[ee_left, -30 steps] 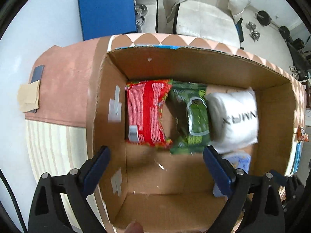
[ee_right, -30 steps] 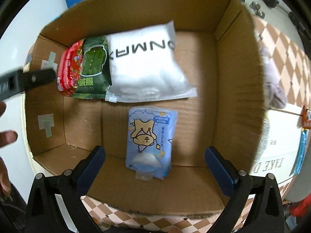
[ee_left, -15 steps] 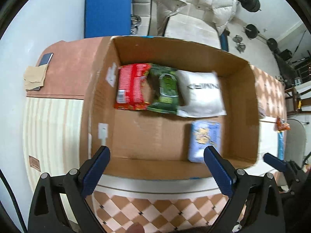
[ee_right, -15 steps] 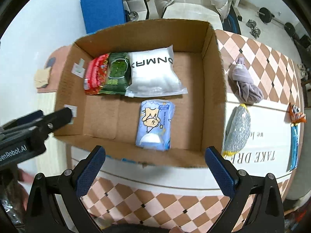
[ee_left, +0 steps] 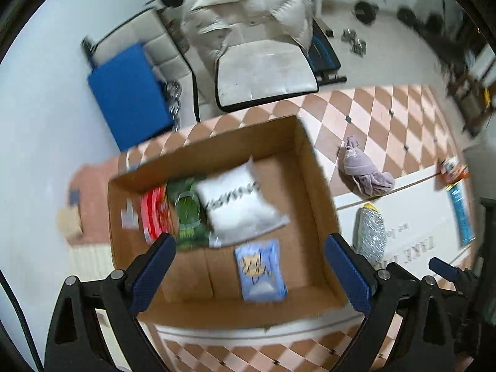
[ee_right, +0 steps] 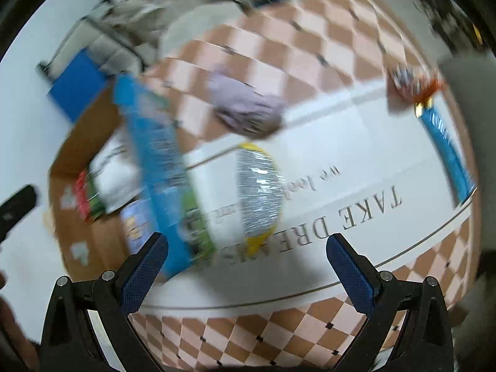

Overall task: Organize soft objects
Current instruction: 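Grasp the lilac sock with left tool while right tool grasps glitter sponge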

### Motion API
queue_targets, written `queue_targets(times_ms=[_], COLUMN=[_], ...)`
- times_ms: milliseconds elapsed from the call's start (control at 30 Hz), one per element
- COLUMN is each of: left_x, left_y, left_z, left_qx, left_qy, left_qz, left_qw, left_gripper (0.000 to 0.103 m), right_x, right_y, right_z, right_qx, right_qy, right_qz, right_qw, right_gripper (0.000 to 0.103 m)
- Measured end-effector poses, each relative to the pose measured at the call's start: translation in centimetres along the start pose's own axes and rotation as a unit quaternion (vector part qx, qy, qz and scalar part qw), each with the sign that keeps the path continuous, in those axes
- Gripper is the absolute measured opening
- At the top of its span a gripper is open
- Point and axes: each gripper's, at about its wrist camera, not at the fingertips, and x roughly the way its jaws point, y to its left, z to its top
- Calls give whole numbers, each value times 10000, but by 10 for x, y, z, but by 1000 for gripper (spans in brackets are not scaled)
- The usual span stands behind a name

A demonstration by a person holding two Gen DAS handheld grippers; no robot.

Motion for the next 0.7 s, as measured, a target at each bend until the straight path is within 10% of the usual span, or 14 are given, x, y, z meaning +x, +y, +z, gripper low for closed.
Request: queue_targets(times_ms=[233,300,700], left_x=[27,32,133], left_y=[-60,-74,-141], left_z=[41,52,103], left_qx=[625,716,182], left_qy=[323,414,1893], left_qz=[307,240,-889], left_qw=[9970,9963,9777], left_gripper=[99,99,98], right_x=[94,109,54], right_y=[-24,-24,-119], right_z=[20,22,43], right_qx=[711,705,1023], right_qy=[780,926,387], right_qz=[644,566,151], right_qw=[9923,9916,9939], right_gripper=[74,46,44])
